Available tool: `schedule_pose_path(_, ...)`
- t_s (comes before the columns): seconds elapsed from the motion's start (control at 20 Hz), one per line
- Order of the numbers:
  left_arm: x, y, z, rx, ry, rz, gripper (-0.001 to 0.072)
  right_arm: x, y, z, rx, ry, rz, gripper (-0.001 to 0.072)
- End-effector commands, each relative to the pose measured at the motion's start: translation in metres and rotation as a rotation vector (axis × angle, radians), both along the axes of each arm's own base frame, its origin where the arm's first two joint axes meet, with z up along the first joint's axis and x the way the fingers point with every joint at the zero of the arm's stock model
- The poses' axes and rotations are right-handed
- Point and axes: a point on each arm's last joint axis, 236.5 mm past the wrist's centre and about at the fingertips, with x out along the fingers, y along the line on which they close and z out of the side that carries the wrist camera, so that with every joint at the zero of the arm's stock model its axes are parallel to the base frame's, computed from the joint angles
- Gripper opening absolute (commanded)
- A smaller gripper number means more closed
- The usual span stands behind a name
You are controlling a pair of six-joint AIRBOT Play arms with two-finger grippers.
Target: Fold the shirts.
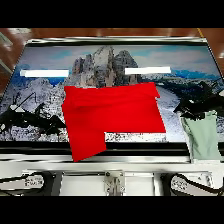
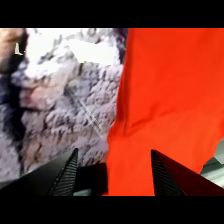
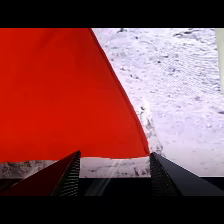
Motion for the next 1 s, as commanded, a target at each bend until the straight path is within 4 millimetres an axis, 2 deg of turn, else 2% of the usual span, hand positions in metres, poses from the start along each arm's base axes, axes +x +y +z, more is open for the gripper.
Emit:
schedule_pose_path(0.0, 0.008, -0.015, -0.015, -0.003, -0.010, 0.010, 0.0545, -0.001, -0.001, -0.002, 0.002, -0.001, -0.003, 0.0560)
schedule_pose_path(0.05, 0.013, -0.017, -0.016, 0.003, -0.025, 0.017, 0.0527, -0.001, -0.001, -0.002, 0.002, 0.000, -0.001, 0.0561)
schedule_pose_path(0.1, 0.018, -0.019, -0.016, 0.005, -0.040, 0.027, 0.0527, -0.002, 0.000, -0.004, 0.006, 0.008, 0.003, 0.0646)
schedule_pose_path(0.15, 0.021, -0.022, -0.016, 0.006, -0.051, 0.031, 0.0522, -0.004, 0.001, -0.008, 0.017, 0.027, 0.010, 0.0674)
schedule_pose_path(0.2, 0.022, -0.024, -0.017, 0.008, -0.053, 0.034, 0.0465, -0.008, 0.003, -0.014, 0.031, 0.056, 0.016, 0.0674)
schedule_pose_path(0.25, 0.022, -0.028, -0.017, 0.005, -0.053, 0.025, 0.0370, -0.012, 0.006, -0.021, 0.048, 0.090, 0.024, 0.0674)
schedule_pose_path(0.3, 0.021, -0.031, -0.016, 0.004, -0.052, 0.014, 0.0367, -0.016, 0.008, -0.027, 0.063, 0.121, 0.033, 0.0674)
schedule_pose_path(0.35, 0.019, -0.034, -0.016, 0.001, -0.049, 0.005, 0.0241, -0.020, 0.010, -0.033, 0.079, 0.150, 0.040, 0.0674)
schedule_pose_path(0.4, 0.017, -0.035, -0.015, -0.006, -0.044, -0.005, 0.0149, -0.024, 0.011, -0.039, 0.092, 0.179, 0.046, 0.0674)
schedule_pose_path(0.45, 0.015, -0.036, -0.014, -0.013, -0.040, -0.016, 0.0073, -0.027, 0.013, -0.044, 0.105, 0.204, 0.051, 0.0674)
schedule_pose_path(0.5, 0.013, -0.037, -0.013, -0.020, -0.035, -0.024, 0.0038, -0.029, 0.014, -0.050, 0.116, 0.227, 0.053, 0.0674)
schedule_pose_path(0.6, 0.014, -0.035, -0.009, -0.019, -0.052, -0.027, 0.0038, -0.032, 0.016, -0.062, 0.134, 0.267, 0.053, 0.0669)
schedule_pose_path(0.65, 0.016, -0.034, -0.007, -0.015, -0.070, -0.035, 0.0038, -0.036, 0.019, -0.068, 0.148, 0.297, 0.063, 0.0622)
schedule_pose_path(0.95, 0.023, -0.032, 0.007, -0.005, -0.119, -0.034, 0.0038, -0.042, 0.039, -0.103, 0.175, 0.387, 0.119, 0.0621)
